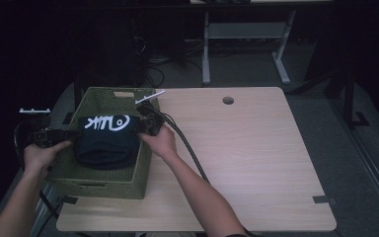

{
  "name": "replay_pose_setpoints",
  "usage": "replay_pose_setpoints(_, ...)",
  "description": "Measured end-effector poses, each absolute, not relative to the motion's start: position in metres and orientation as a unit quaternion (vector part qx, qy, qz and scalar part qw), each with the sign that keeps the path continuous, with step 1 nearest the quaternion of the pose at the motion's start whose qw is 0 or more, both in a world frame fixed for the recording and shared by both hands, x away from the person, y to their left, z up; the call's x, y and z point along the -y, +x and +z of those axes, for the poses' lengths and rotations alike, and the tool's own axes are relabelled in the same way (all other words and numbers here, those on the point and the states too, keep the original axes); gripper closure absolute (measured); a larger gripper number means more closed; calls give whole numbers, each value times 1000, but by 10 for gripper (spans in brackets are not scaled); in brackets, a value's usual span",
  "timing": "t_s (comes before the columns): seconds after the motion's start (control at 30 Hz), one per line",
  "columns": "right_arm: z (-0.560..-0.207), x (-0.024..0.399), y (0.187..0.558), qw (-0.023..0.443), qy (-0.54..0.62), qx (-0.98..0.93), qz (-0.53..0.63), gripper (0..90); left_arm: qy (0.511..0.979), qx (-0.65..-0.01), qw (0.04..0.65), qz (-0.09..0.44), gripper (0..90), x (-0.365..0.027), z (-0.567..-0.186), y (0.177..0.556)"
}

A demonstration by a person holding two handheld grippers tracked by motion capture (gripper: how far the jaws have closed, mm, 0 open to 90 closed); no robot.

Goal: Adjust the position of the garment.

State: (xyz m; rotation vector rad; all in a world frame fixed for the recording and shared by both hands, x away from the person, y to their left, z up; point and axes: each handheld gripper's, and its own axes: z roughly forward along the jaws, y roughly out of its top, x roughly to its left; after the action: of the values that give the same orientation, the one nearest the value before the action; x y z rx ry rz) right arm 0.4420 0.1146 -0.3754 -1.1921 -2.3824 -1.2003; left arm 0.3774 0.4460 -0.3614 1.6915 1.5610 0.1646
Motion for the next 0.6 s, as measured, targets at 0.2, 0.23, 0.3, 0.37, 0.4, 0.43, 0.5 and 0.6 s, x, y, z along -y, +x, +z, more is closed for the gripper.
replay_pose_setpoints(0.2,-377,-117,442,111,-406,811,-407,753,668,-621,403,70,765,-448,-362,377)
replay_pose_setpoints(0.23,-376,-117,441,112,-405,811,-407,748,668,-622,402,71,760,-448,-362,377)
replay_pose_setpoints(0.3,-376,-118,441,108,-402,814,-405,731,666,-625,402,72,753,-448,-362,377)
replay_pose_setpoints(0.37,-375,-117,440,105,-401,815,-405,693,663,-625,404,76,741,-449,-362,377)
replay_pose_setpoints(0.4,-374,-117,440,102,-402,814,-408,652,663,-626,404,78,730,-449,-361,377)
replay_pose_setpoints(0.43,-373,-117,440,100,-400,814,-409,649,663,-626,403,80,725,-449,-361,377)
replay_pose_setpoints(0.5,-371,-116,439,96,-398,817,-407,637,661,-628,402,81,725,-450,-361,377)
replay_pose_setpoints(0.6,-369,-114,439,94,-400,814,-411,637,661,-627,403,79,725,-451,-361,377)
